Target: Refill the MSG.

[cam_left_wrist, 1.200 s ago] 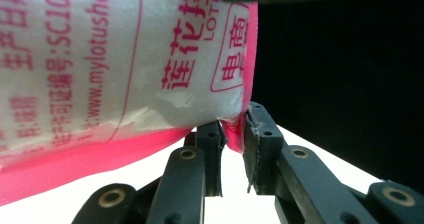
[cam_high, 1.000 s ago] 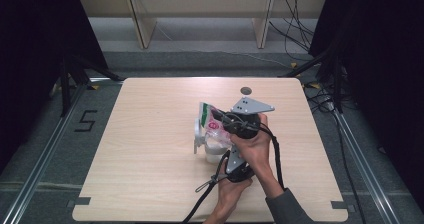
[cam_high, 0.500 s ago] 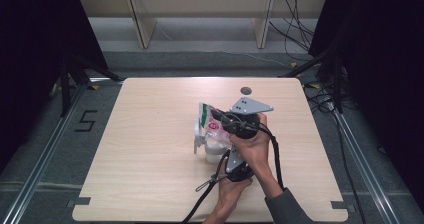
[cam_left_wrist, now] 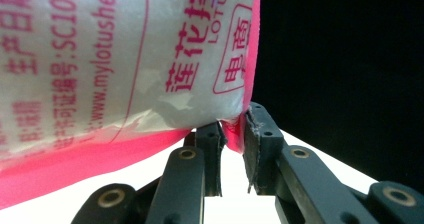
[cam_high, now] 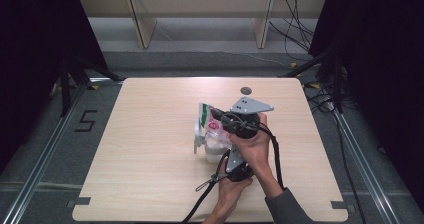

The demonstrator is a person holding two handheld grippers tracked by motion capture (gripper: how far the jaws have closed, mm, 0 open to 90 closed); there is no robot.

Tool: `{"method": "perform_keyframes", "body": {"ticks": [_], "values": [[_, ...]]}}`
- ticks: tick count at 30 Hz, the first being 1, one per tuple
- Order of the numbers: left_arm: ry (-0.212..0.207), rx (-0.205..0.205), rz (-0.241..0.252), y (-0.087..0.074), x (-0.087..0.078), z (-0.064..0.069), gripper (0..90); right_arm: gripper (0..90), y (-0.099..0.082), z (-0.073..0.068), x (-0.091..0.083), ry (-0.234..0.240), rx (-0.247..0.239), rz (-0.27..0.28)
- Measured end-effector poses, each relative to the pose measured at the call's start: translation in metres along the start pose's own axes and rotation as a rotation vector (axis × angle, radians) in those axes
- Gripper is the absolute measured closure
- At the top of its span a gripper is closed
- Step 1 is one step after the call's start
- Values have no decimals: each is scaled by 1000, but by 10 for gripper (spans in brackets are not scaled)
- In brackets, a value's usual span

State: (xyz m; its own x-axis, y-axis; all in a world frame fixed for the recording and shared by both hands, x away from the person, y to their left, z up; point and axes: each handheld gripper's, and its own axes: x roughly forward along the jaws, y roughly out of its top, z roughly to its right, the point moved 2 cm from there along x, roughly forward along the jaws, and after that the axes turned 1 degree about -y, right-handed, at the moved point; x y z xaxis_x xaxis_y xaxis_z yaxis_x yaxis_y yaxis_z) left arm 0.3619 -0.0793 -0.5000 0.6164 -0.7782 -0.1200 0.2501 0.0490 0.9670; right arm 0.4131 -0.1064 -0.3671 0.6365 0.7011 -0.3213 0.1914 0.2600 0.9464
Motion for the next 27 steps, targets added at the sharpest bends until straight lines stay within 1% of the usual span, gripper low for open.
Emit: {"method": "perform_keyframes", "body": {"ticks": [1, 2, 3, 6, 7, 9, 10, 11, 12, 13, 14, 15, 16, 17, 18, 19, 20, 21, 23, 24, 25, 27], "values": [[-4, -8, 12, 0, 1, 0, 779, 893, -1, -1, 0, 18, 22, -13], [-4, -8, 12, 0, 1, 0, 779, 893, -1, -1, 0, 18, 22, -13], [-1, 9, 0, 0, -1, 0, 779, 892, 0, -1, 0, 10, 2, -2], [0, 0, 2, 0, 0, 0, 779, 893, 0, -1, 0, 4, 8, -2], [-1, 1, 3, 0, 0, 0, 779, 892, 0, 0, 0, 4, -1, -1], [0, 8, 0, 0, -1, 0, 779, 893, 0, -1, 0, 10, 2, -2], [-13, -9, 21, 0, 2, 0, 779, 892, 0, 0, 0, -1, 14, -7], [-13, -9, 21, 0, 2, 0, 779, 892, 0, 0, 0, -1, 14, -7], [-13, -9, 17, 0, 1, 0, 779, 892, 0, 0, 0, 18, 8, -14], [-2, 8, -1, 0, 0, -1, 780, 892, 0, 0, 0, 16, -2, -10], [-2, 8, -1, 0, 0, -1, 780, 892, 0, 0, 0, 16, -2, -10], [-16, -2, 11, 0, 1, -1, 780, 892, 0, 0, 0, 14, 0, -6], [-8, -8, 14, 0, 1, -1, 780, 892, 0, 0, 0, 22, 12, -16], [-10, 1, 4, 0, 0, -1, 780, 892, 0, 0, 1, 15, 13, -11], [-10, 1, 4, 0, 0, -1, 780, 892, 0, 0, 1, 15, 13, -11], [-18, -2, 11, -1, 1, -1, 780, 893, 0, 1, 1, 13, -5, -9], [-4, 2, -2, -1, 0, -1, 780, 892, 0, 1, 2, 7, -4, -8], [-11, 3, -6, -1, 0, -1, 780, 892, -2, 1, 3, 15, 15, -19], [-13, 4, -3, -1, 1, -1, 780, 892, -2, 1, 3, 15, 16, -18], [-14, 2, 7, -1, 1, -1, 780, 892, -1, 1, 3, 16, 14, -17], [-25, -8, 12, 0, 1, 0, 780, 892, -1, 0, 1, 14, 24, -24], [-27, -6, 10, 0, 1, 0, 780, 892, -1, 1, 2, 11, 15, -21]]}}
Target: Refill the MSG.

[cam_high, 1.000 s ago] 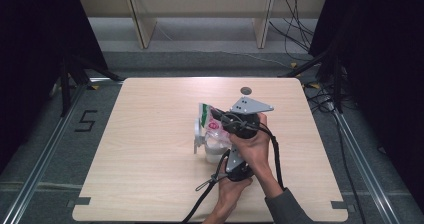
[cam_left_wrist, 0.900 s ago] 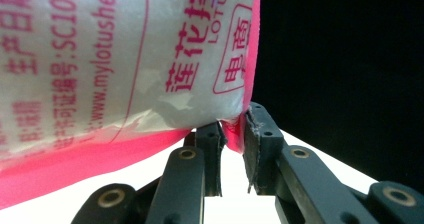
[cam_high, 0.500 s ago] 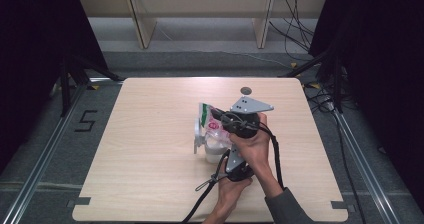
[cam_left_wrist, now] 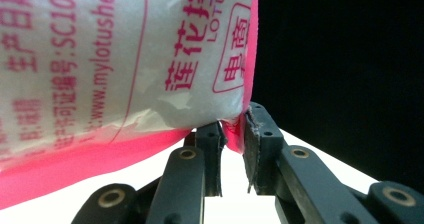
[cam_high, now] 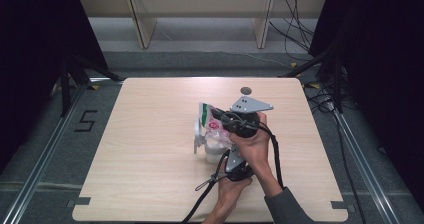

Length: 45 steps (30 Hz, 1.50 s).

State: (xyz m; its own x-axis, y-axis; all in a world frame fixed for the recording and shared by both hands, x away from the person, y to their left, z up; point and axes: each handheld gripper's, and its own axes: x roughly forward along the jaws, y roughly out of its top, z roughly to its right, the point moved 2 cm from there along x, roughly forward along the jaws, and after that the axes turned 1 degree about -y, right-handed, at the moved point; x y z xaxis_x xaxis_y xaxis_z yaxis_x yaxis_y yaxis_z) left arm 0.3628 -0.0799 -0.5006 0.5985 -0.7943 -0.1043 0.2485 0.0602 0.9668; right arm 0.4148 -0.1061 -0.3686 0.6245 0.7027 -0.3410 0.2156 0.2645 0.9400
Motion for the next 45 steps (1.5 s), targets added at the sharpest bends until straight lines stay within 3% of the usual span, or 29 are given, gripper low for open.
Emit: {"method": "perform_keyframes", "body": {"ticks": [18, 19, 20, 21, 27, 29, 31, 45], "values": [[8, -8, 19, 0, 1, 1, 780, 892, 0, 1, 2, 9, 1, -1], [18, 7, -11, 0, -2, 0, 780, 892, 0, 1, 2, 13, 4, 5], [18, 7, -11, 0, -2, 0, 780, 892, 0, 1, 2, 11, 4, 3], [14, 47, -44, 0, -4, -2, 780, 892, 0, 1, 1, 10, 3, 1], [14, 49, -45, 0, -4, -2, 780, 892, 0, 1, 1, 6, 0, 3], [20, -3, 1, 1, -1, 1, 780, 892, 0, 2, 0, 8, 5, 5], [17, 16, -15, 1, -2, 0, 780, 892, 0, 2, 0, 8, 6, 12], [-3, -6, 8, 1, -1, -1, 780, 892, 2, 1, -1, -6, -10, 21]]}}
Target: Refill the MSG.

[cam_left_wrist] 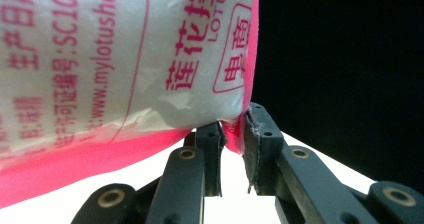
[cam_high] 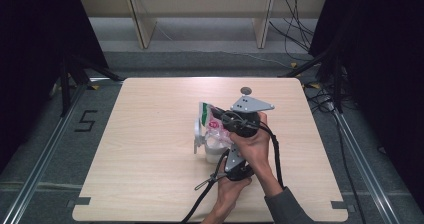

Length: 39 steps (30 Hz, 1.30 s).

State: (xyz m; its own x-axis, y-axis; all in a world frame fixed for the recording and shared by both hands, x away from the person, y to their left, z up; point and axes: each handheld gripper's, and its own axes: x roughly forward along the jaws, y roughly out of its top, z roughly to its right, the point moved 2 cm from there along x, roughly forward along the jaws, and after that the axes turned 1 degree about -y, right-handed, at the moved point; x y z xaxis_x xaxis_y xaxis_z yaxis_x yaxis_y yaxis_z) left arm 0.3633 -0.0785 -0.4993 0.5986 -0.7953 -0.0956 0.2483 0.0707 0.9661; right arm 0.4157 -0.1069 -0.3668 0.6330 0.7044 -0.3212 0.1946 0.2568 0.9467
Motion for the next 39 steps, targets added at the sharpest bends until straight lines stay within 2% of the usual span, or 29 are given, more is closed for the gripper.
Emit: {"method": "perform_keyframes", "body": {"ticks": [2, 4, 6, 9, 14, 15, 17, 20, 24, 25, 26, 28, 29, 32, 34, 35, 36, 37, 39], "values": [[7, 5, 1, 0, 0, 0, 780, 891, 0, -1, 0, 12, 12, -12], [16, 9, -22, 0, -1, 0, 780, 891, -1, -1, 0, 12, 14, -17], [5, 7, -15, 0, -1, 0, 780, 891, -1, -1, 2, 21, 14, -10], [12, 15, -23, 0, -1, -1, 780, 891, -1, -1, 2, 20, 13, -12], [-1, 2, 1, 0, 0, 0, 780, 891, 0, -3, 0, 9, 15, -17], [9, 5, -16, 0, -1, 0, 780, 891, -1, -2, 2, 15, 5, -10], [7, 7, -14, -1, -1, 0, 779, 891, -2, -2, 2, 3, 1, -9], [9, 4, -17, -1, -1, -1, 780, 891, -2, -1, 2, 13, 9, -17], [13, 12, -14, 0, -1, 0, 780, 891, 0, -2, 0, 9, 6, -14], [2, -2, 5, 0, 0, 0, 780, 891, 0, -2, 0, 14, 7, -11], [10, 1, -12, 0, -1, 0, 780, 891, 0, -1, 1, 5, -13, 4], [10, 6, -14, -1, -1, 0, 779, 891, -2, -3, 3, 19, 3, -21], [6, 3, -8, -1, -1, 0, 780, 891, -2, -1, 2, 4, -8, -17], [9, 6, -13, 0, -1, 0, 780, 891, -1, -2, 2, 17, 7, -11], [6, 7, -10, 0, -1, 0, 780, 891, 0, -1, 0, 6, -12, -11], [7, -3, -14, -1, -1, 0, 780, 891, -3, -3, 3, 25, 11, -28], [7, -3, -14, -1, -1, 0, 780, 891, -3, -3, 3, 25, 11, -28], [5, 4, -16, -1, -1, 0, 780, 891, -3, -1, 4, 10, -12, -29], [10, 5, -13, -1, -1, -1, 780, 891, -3, -3, 3, 19, 16, -35]]}}
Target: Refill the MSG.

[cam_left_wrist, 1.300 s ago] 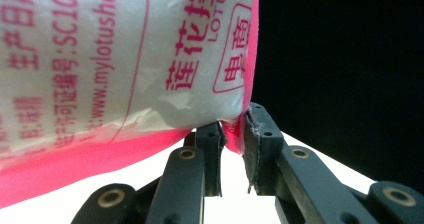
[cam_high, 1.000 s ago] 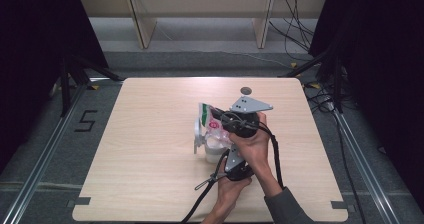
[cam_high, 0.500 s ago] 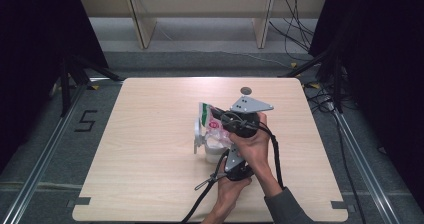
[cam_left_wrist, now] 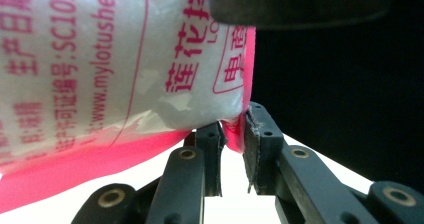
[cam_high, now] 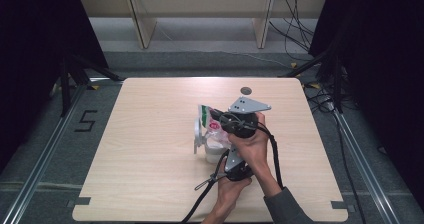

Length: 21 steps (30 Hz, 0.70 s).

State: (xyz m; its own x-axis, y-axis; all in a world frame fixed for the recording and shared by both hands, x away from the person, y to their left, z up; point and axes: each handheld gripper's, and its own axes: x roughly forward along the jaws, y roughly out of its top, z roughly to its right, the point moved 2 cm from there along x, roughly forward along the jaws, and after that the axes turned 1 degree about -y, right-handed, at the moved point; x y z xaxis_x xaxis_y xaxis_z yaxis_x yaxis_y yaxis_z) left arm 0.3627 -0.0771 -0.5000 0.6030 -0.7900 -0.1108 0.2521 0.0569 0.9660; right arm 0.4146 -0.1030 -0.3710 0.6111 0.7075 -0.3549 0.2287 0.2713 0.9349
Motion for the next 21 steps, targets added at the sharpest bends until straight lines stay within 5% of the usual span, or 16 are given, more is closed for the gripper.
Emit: {"method": "perform_keyframes", "body": {"ticks": [2, 21], "values": [[1, 1, 1, 1, 0, 0, 780, 891, 3, 0, -2, -1, -31, 17], [0, -1, -8, 0, 0, -1, 780, 891, 2, 2, -2, 0, -4, 13]]}}
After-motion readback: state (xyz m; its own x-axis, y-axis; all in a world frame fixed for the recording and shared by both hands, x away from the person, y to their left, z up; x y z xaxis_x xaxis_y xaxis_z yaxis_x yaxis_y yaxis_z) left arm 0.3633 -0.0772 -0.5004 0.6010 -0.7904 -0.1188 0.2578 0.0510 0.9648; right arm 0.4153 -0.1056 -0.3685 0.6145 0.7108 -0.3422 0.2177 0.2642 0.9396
